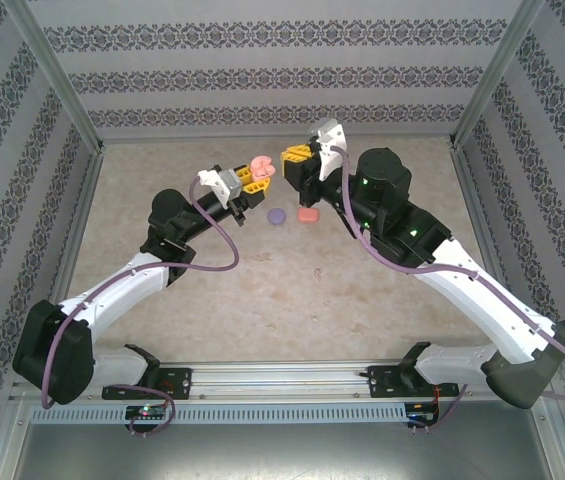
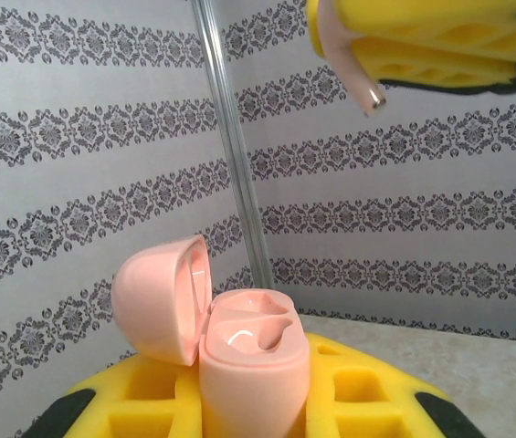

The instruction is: Insert wireless bluetooth earbuds into charging case

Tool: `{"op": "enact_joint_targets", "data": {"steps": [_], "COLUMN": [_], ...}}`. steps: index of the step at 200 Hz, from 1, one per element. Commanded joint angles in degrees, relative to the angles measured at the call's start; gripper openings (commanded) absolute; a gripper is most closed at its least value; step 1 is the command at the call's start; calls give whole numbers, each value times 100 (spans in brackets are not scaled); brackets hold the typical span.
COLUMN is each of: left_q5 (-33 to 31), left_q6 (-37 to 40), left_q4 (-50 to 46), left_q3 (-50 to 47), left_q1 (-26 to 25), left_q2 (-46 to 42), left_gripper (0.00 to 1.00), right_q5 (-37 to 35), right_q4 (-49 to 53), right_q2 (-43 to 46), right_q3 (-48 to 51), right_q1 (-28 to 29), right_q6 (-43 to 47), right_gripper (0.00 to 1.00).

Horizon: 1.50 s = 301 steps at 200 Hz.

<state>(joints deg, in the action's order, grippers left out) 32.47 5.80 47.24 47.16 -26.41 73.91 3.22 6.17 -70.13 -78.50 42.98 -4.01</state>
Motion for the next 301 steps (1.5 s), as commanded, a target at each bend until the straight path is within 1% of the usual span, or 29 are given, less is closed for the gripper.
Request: {"op": "enact_joint_targets", "data": {"steps": [1,102,194,301], "left_q5": [-23,24,2,16], "left_q6": [-18,-9,26,9], "left_q4": [434,382,371,391], "left_q3": [192,327,330,339], "left_q1": [-118,-215,-249,-270], "left_q2": [2,62,29,-26], "left_gripper": [0,0,0,0], "right_q5": [385,577,583,407], "right_q4": [-474,-717,-740,-719], "right_q2": [23,-385,-405,-407], "right_q3": [103,114,282,510], "right_q1": [11,5,-31,-106], "right_q6": [112,-212,-379,-357], "right_gripper": [15,14,12,9]}}
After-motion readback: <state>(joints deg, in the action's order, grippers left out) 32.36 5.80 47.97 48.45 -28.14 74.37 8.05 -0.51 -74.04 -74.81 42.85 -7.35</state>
